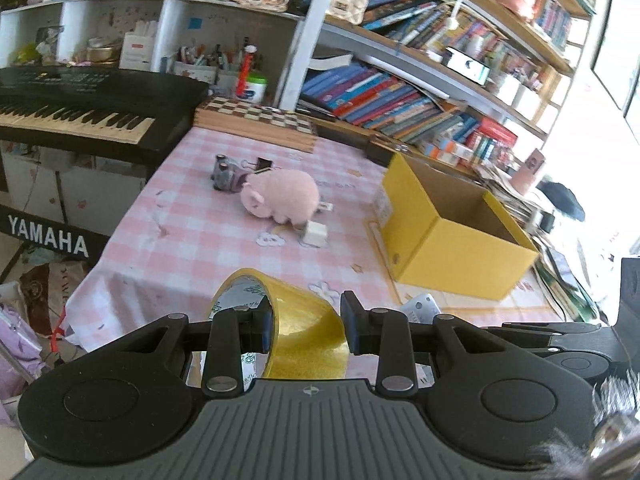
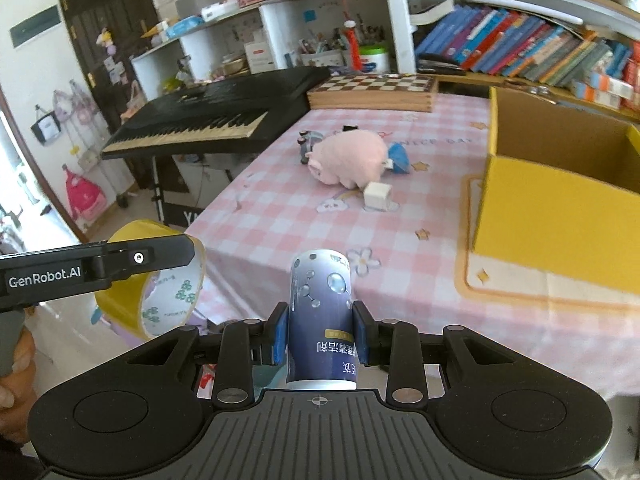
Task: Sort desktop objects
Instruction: 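Carry the tape roll and spray bottle with both grippers over the yellow box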
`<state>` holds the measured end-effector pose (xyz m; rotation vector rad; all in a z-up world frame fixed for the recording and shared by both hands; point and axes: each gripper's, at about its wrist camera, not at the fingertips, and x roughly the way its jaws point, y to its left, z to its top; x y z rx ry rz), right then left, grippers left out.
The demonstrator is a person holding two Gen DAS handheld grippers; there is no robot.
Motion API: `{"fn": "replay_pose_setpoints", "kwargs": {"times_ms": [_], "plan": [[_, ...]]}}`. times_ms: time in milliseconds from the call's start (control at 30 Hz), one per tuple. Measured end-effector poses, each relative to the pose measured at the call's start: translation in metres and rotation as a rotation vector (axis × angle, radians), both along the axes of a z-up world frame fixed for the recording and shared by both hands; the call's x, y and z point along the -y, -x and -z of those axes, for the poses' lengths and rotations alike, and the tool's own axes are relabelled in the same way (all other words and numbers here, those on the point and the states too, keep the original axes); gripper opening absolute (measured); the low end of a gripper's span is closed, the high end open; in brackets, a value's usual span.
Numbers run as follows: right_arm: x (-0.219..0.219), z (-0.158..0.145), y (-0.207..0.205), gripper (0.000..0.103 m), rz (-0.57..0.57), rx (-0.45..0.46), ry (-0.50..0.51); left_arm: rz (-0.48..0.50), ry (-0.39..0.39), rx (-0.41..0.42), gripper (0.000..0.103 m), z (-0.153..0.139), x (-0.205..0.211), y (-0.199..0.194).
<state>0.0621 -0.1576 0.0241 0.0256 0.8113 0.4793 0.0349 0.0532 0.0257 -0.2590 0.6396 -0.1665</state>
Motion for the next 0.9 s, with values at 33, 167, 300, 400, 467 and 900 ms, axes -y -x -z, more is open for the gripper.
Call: {"fn": "replay_pose_setpoints", "kwargs": {"times_ms": [33,167,300,400,467,900], "plan": [[0.001,0.001,0.006,0.033,0.009,0.001,0.001,0.011,-0.001,0.002,0.030,0.000,0.002,0.004],[0.011,0.002,0.031,0.033,0.062,0.005,-0.001,0.068,-0.002,0.003,0.030,0.000,0.011,0.017],[0.023,0.003,0.051,0.033,0.124,0.005,-0.004,0.133,-0.007,0.006,0.030,0.000,0.024,0.025],[0.032,0.005,0.062,0.033,0.172,0.001,-0.008,0.177,-0.014,0.012,0.030,0.000,0.033,0.029],[0.038,0.006,0.067,0.033,0.202,-0.005,-0.014,0.201,-0.019,0.014,0.030,-0.001,0.038,0.030],[0.065,0.007,0.092,0.033,0.348,-0.005,-0.008,0.337,-0.010,0.015,0.030,0.001,0.070,0.031]]}}
